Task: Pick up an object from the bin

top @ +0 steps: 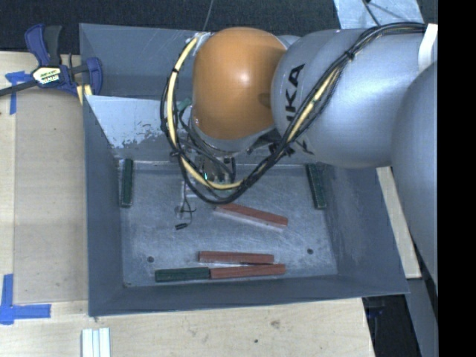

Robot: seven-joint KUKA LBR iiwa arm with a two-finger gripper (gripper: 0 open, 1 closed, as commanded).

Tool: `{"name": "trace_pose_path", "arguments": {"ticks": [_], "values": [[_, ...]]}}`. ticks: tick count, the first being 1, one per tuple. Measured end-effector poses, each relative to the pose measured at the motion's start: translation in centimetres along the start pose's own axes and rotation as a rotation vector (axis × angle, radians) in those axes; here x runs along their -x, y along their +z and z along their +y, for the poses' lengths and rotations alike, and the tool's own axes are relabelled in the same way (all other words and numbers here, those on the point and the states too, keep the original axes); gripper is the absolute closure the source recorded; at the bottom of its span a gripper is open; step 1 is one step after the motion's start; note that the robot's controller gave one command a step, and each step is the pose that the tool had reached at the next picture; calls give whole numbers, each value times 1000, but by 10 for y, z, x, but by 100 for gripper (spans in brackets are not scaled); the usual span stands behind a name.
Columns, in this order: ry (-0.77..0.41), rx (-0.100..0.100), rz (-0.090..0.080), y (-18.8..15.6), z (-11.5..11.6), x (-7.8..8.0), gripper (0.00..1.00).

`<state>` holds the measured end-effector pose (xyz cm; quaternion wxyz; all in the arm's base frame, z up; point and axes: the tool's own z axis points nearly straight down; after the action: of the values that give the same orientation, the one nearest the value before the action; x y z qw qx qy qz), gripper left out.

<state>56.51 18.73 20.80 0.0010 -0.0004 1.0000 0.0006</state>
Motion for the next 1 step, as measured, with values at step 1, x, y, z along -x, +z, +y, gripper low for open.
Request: {"name": "trace_pose_path", "arguments": {"ticks": [1], "values": [[1,0,-1,-1,0,1,0]]}}
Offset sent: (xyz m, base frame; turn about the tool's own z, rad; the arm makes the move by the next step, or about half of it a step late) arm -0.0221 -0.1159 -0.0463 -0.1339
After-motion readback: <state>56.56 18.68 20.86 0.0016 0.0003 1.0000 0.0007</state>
